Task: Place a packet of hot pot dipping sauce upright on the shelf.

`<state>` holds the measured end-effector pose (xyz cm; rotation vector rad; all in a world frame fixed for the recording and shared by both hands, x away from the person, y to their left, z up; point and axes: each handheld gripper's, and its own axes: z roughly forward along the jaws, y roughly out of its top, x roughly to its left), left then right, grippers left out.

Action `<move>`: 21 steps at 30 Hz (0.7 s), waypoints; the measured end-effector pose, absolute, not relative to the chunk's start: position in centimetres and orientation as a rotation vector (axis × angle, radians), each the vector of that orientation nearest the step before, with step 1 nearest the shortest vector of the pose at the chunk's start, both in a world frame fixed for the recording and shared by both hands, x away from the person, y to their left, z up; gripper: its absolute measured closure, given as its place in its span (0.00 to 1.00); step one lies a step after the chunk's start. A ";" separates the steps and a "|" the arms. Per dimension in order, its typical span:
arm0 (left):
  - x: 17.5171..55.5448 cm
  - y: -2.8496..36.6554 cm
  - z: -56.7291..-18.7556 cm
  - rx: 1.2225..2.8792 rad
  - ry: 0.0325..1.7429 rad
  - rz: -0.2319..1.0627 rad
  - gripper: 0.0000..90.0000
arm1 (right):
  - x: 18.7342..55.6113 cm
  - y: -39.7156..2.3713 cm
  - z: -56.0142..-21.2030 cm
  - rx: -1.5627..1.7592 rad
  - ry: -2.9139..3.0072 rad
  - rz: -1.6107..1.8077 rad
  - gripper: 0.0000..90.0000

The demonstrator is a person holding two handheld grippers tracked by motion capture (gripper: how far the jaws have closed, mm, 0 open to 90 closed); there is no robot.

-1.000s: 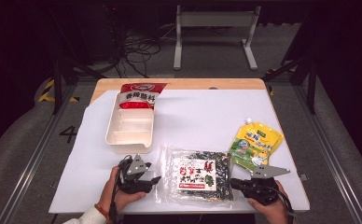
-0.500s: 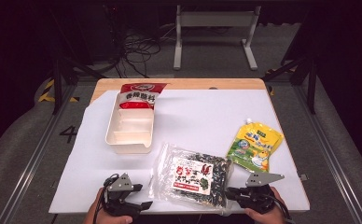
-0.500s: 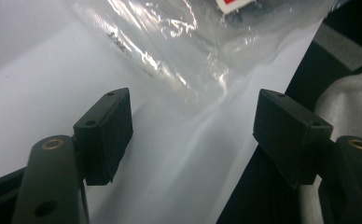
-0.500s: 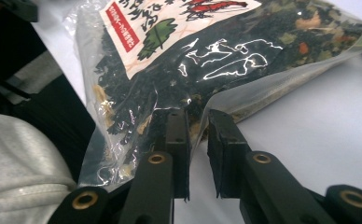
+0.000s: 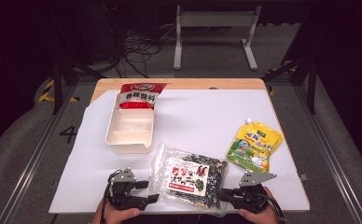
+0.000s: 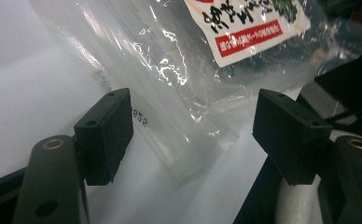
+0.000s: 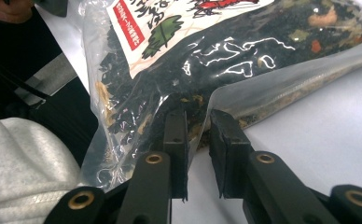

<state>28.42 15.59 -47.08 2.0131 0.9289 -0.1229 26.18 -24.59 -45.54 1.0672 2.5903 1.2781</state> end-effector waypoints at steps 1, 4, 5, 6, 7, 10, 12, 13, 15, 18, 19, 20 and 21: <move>28.4 15.5 -47.1 2.011 0.941 -0.097 0.35 | 26.1 -24.5 -45.5 1.062 2.581 1.275 0.85; 28.5 14.9 -47.0 2.026 0.947 -0.055 0.36 | 26.0 -24.3 -45.6 1.071 2.562 1.277 0.84; 28.5 14.8 -47.0 2.032 0.944 -0.043 0.36 | 26.0 -24.2 -45.7 1.072 2.560 1.279 0.84; 28.6 14.5 -47.0 2.038 0.943 -0.030 0.36 | 26.0 -24.2 -45.7 1.073 2.558 1.281 0.84; 28.7 14.2 -47.0 2.047 0.940 -0.019 0.36 | 26.0 -24.1 -45.7 1.074 2.558 1.284 0.84; 28.9 13.4 -46.8 2.077 0.925 0.020 0.32 | 26.0 -23.9 -45.8 1.066 2.554 1.283 0.84; 29.0 13.3 -46.9 2.072 0.926 0.009 0.29 | 26.1 -23.8 -45.7 1.062 2.555 1.284 0.84; 29.1 13.1 -46.8 2.070 0.927 0.003 0.29 | 26.1 -23.8 -45.8 1.065 2.557 1.288 0.83; 29.6 13.2 -46.9 2.056 0.908 -0.022 0.29 | 26.2 -23.6 -45.8 1.064 2.557 1.291 0.83; 30.2 13.2 -46.9 2.064 0.867 -0.056 0.29 | 26.3 -23.5 -45.9 1.072 2.558 1.300 0.82; 30.3 13.1 -47.0 2.065 0.856 -0.062 0.29 | 26.4 -23.4 -45.9 1.067 2.561 1.303 0.82; 30.5 12.9 -47.0 2.069 0.839 -0.063 0.28 | 26.4 -23.3 -45.9 1.068 2.560 1.304 0.82; 30.6 12.7 -47.0 2.079 0.826 -0.062 0.27 | 26.4 -23.1 -45.9 1.068 2.557 1.301 0.82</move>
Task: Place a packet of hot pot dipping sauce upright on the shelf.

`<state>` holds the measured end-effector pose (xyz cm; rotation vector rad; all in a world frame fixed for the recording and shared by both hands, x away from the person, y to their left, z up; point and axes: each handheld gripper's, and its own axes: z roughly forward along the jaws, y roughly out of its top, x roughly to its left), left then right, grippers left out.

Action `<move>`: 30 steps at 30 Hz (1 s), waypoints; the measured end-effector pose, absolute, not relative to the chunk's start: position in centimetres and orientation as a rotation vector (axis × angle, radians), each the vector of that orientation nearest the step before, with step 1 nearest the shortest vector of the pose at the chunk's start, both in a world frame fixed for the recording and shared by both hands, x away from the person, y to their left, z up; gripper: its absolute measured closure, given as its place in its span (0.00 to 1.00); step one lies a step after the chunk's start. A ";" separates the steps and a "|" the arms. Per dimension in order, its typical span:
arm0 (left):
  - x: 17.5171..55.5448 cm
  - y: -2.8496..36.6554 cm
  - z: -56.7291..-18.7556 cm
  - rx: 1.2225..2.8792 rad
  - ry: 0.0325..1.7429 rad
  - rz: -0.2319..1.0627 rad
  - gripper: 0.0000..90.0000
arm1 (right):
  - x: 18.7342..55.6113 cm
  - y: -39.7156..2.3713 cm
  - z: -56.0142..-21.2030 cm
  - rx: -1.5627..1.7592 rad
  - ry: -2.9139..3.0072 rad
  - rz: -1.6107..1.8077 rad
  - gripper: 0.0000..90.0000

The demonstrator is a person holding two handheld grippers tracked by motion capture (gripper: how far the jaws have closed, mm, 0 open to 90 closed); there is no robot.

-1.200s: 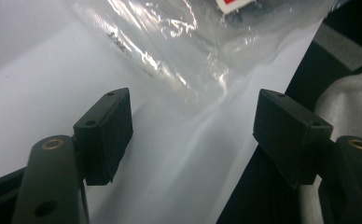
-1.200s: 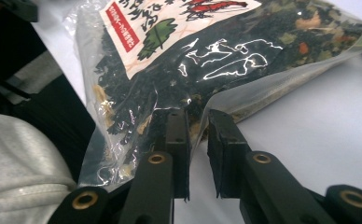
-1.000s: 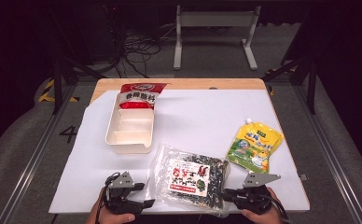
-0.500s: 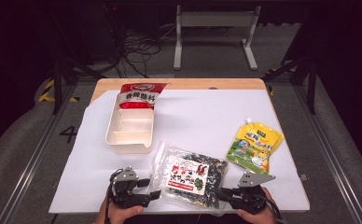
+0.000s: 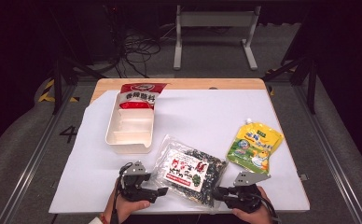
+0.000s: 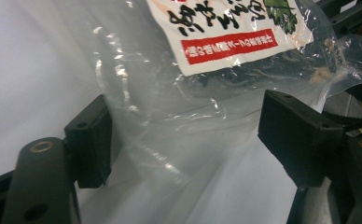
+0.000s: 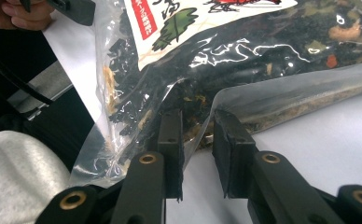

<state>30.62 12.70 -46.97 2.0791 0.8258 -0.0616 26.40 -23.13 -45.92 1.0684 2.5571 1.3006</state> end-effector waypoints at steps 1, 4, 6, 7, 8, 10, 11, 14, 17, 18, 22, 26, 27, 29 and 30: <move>30.9 12.6 -47.0 2.082 0.809 -0.059 0.26 | 26.5 -23.0 -45.9 1.068 2.558 1.298 0.81; 31.7 12.7 -47.0 2.059 0.808 -0.089 0.27 | 26.5 -22.9 -46.0 1.089 2.551 1.312 0.80; 32.1 12.7 -47.1 2.040 0.813 -0.107 0.26 | 26.5 -22.8 -46.0 1.094 2.550 1.318 0.80; 32.1 12.7 -47.0 2.026 0.827 -0.107 0.26 | 26.5 -22.8 -46.0 1.092 2.549 1.318 0.79; 32.2 12.8 -47.0 2.017 0.837 -0.109 0.26 | 26.5 -22.7 -46.0 1.091 2.548 1.315 0.79; 32.1 13.1 -47.0 2.016 0.854 -0.098 0.25 | 26.5 -22.6 -46.0 1.086 2.546 1.311 0.79; 32.0 13.3 -47.0 2.025 0.863 -0.085 0.24 | 26.5 -22.6 -46.1 1.085 2.546 1.311 0.79; 31.6 14.4 -46.8 2.045 0.873 -0.024 0.22 | 26.5 -22.6 -46.1 1.092 2.543 1.316 0.79; 31.1 15.7 -46.6 2.089 0.907 0.066 0.24 | 26.5 -22.6 -46.2 1.098 2.540 1.320 0.79; 30.7 16.2 -46.4 2.099 0.895 0.091 0.25 | 26.4 -22.5 -46.2 1.098 2.540 1.319 0.79; 29.4 16.9 -45.8 2.100 0.876 0.124 0.34 | 26.4 -22.5 -46.2 1.098 2.539 1.317 0.79; 27.1 18.0 -44.9 2.131 0.807 0.180 0.43 | 26.4 -22.4 -46.3 1.107 2.541 1.319 0.80; 26.5 18.2 -44.8 2.146 0.762 0.183 0.46 | 26.4 -22.4 -46.3 1.107 2.541 1.318 0.80; 25.9 18.0 -45.0 2.196 0.719 0.167 0.54 | 26.4 -22.4 -46.3 1.109 2.541 1.320 0.80; 25.9 18.0 -45.0 2.196 0.719 0.167 0.57 | 26.4 -22.4 -46.3 1.109 2.541 1.320 0.80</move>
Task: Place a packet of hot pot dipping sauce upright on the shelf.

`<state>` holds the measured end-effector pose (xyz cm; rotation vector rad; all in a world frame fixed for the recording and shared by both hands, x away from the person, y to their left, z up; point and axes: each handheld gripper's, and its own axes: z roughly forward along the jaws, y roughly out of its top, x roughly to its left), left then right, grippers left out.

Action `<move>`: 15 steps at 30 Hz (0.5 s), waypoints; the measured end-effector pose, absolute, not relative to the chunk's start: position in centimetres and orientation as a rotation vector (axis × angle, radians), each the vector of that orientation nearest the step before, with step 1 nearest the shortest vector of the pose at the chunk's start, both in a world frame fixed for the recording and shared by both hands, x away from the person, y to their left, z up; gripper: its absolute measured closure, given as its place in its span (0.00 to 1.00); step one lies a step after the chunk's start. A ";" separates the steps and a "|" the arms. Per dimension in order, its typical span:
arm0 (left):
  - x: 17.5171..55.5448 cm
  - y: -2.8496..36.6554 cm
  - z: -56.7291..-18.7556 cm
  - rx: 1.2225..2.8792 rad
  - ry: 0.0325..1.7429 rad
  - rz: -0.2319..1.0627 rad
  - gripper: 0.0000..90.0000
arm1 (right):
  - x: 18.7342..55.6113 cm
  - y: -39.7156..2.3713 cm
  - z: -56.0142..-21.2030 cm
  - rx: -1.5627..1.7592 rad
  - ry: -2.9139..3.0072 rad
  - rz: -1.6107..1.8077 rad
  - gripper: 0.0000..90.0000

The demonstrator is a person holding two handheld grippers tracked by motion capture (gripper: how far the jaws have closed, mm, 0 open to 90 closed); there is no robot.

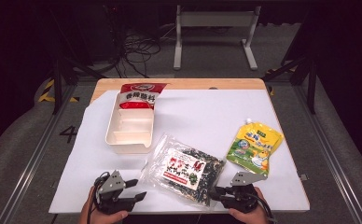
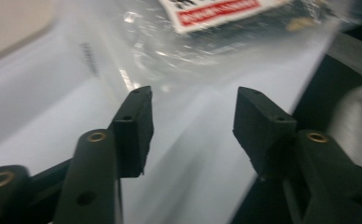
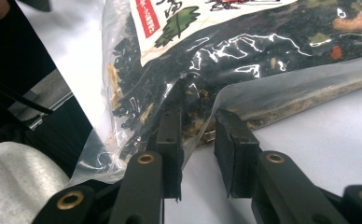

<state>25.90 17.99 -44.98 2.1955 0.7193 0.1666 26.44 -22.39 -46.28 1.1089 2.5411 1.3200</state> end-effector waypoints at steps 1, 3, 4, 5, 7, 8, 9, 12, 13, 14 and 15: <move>25.9 17.6 -45.3 2.216 0.701 0.131 0.57 | 26.5 -22.4 -46.3 1.110 2.543 1.319 0.80; 26.2 17.0 -45.6 2.236 0.714 0.083 0.54 | 26.5 -22.3 -46.2 1.111 2.544 1.313 0.80; 26.4 16.7 -45.8 2.235 0.720 0.026 0.53 | 26.5 -22.3 -46.2 1.111 2.546 1.311 0.80; 26.6 16.3 -46.0 2.244 0.720 -0.034 0.49 | 26.5 -22.3 -46.2 1.112 2.546 1.312 0.79; 26.7 16.0 -46.1 2.243 0.733 -0.046 0.45 | 26.5 -22.3 -46.2 1.109 2.548 1.312 0.79; 26.9 15.9 -46.1 2.236 0.744 -0.068 0.42 | 26.5 -22.3 -46.2 1.107 2.547 1.313 0.79; 27.2 15.7 -46.1 2.227 0.768 -0.073 0.42 | 26.5 -22.3 -46.2 1.103 2.547 1.311 0.79; 27.6 15.5 -46.1 2.202 0.808 -0.090 0.42 | 26.5 -22.3 -46.1 1.098 2.547 1.312 0.79; 27.9 15.1 -45.9 2.235 0.793 -0.094 0.40 | 26.5 -22.2 -46.1 1.095 2.547 1.311 0.79; 28.1 14.9 -45.8 2.258 0.769 -0.081 0.39 | 26.6 -22.2 -46.1 1.095 2.547 1.308 0.79; 28.2 14.6 -45.8 2.256 0.779 -0.101 0.38 | 26.6 -22.1 -46.1 1.096 2.546 1.305 0.79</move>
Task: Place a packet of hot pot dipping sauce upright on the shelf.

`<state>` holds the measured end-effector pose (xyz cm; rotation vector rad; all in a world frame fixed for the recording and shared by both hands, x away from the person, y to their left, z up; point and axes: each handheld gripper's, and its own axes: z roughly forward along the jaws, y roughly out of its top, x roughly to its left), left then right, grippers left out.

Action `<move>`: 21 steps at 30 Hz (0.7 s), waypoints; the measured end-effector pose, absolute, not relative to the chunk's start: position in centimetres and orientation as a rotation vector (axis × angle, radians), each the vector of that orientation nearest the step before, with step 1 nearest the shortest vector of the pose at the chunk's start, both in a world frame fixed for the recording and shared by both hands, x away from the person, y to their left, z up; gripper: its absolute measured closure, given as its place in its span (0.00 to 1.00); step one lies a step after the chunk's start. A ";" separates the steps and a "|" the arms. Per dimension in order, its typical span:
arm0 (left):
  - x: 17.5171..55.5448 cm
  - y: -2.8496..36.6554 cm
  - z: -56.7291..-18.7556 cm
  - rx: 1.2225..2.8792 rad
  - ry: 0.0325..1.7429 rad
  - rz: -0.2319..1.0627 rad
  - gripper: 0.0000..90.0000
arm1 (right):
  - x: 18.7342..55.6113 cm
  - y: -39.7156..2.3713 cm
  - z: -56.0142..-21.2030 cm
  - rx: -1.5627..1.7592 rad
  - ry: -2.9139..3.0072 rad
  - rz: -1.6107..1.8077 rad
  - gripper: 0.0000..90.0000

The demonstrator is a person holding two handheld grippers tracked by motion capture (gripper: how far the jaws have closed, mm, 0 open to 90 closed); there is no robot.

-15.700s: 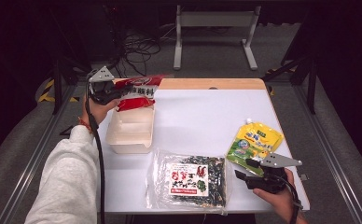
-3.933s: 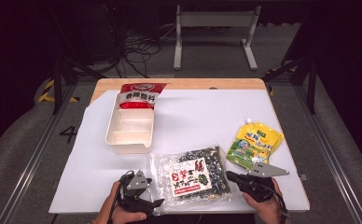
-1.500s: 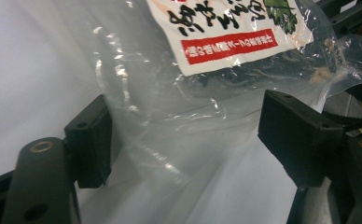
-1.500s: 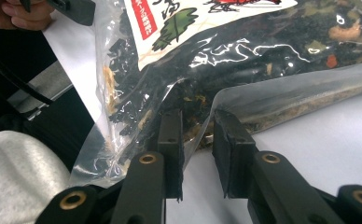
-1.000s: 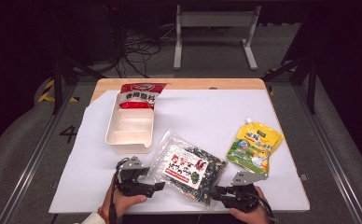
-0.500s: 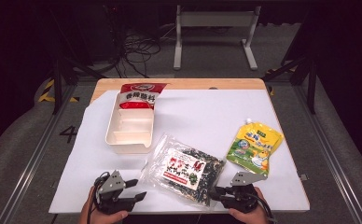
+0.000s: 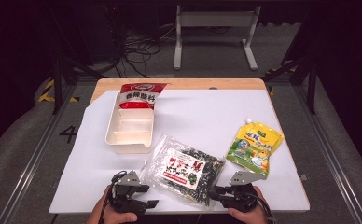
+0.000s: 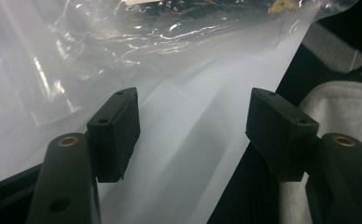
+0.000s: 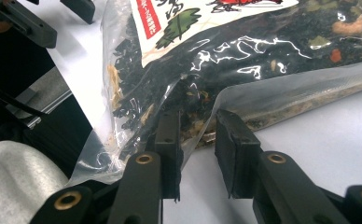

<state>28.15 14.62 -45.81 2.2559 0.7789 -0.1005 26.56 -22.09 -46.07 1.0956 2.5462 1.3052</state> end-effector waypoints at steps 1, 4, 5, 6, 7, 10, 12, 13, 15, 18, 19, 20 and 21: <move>28.3 14.5 -45.8 2.246 0.792 -0.111 0.36 | 26.6 -22.0 -46.1 1.093 2.549 1.304 0.78; 28.8 14.1 -45.8 2.246 0.780 -0.117 0.33 | 26.6 -21.7 -46.1 1.096 2.548 1.303 0.78; 28.9 13.7 -45.8 2.249 0.792 -0.115 0.33 | 26.7 -21.6 -46.1 1.096 2.548 1.304 0.77; 29.0 13.5 -45.8 2.253 0.769 -0.102 0.31 | 26.7 -21.5 -46.1 1.094 2.550 1.306 0.76; 29.1 13.2 -45.9 2.238 0.764 -0.102 0.27 | 26.7 -21.4 -46.1 1.092 2.552 1.307 0.75; 29.5 12.7 -46.3 2.178 0.783 -0.083 0.20 | 26.6 -21.2 -46.1 1.075 2.551 1.299 0.74; 30.0 12.7 -46.4 2.100 0.816 -0.119 0.16 | 26.7 -21.1 -46.1 1.074 2.556 1.304 0.73; 30.2 12.7 -46.3 2.060 0.837 -0.124 0.16 | 26.6 -21.1 -46.1 1.071 2.556 1.301 0.73; 30.6 12.8 -46.2 1.989 0.858 -0.145 0.17 | 26.6 -21.1 -46.1 1.068 2.557 1.297 0.73; 30.9 12.4 -46.1 1.964 0.873 -0.164 0.29 | 26.6 -21.1 -46.1 1.062 2.562 1.295 0.72; 30.7 12.2 -45.9 1.990 0.864 -0.137 0.31 | 26.6 -21.1 -46.1 1.060 2.560 1.293 0.72; 30.2 12.0 -45.6 2.044 0.832 -0.105 0.31 | 26.6 -21.0 -46.0 1.058 2.558 1.290 0.72; 29.9 12.0 -45.5 2.081 0.811 -0.075 0.29 | 26.5 -21.1 -46.0 1.055 2.555 1.287 0.72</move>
